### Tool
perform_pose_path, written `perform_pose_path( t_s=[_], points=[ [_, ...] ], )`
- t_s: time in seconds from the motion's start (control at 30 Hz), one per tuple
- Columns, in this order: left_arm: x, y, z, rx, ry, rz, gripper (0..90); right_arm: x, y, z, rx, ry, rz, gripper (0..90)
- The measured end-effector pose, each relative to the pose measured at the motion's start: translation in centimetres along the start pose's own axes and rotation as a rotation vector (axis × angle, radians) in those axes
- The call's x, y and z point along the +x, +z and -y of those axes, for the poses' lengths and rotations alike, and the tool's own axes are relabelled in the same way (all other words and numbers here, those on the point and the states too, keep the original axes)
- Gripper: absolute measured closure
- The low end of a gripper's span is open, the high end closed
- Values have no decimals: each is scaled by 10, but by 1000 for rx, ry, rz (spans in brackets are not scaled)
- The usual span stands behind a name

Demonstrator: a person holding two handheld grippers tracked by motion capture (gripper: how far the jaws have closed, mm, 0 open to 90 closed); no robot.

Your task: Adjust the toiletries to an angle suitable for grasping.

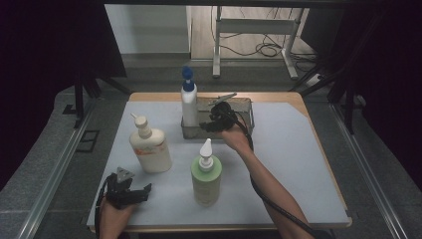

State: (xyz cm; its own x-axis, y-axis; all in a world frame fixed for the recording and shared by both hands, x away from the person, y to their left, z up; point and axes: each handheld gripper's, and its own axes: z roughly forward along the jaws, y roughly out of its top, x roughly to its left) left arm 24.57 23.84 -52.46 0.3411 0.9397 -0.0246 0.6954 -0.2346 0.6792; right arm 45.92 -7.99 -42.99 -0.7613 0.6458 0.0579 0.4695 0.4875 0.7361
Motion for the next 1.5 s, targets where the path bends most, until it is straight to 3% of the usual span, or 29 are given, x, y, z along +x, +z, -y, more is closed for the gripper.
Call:
perform_pose_path(
  t_s=[0.4,1.13,1.5],
  points=[
    [0,0,0,0,-1,0,105,10,-14,6,-15,-40,-10,326],
    [0,0,0,0,1,-3,106,23,-40,24,-19,-113,-83,203],
    [0,0,0,0,-1,-2,106,26,-51,35,-29,-125,-93,131]
  ],
)
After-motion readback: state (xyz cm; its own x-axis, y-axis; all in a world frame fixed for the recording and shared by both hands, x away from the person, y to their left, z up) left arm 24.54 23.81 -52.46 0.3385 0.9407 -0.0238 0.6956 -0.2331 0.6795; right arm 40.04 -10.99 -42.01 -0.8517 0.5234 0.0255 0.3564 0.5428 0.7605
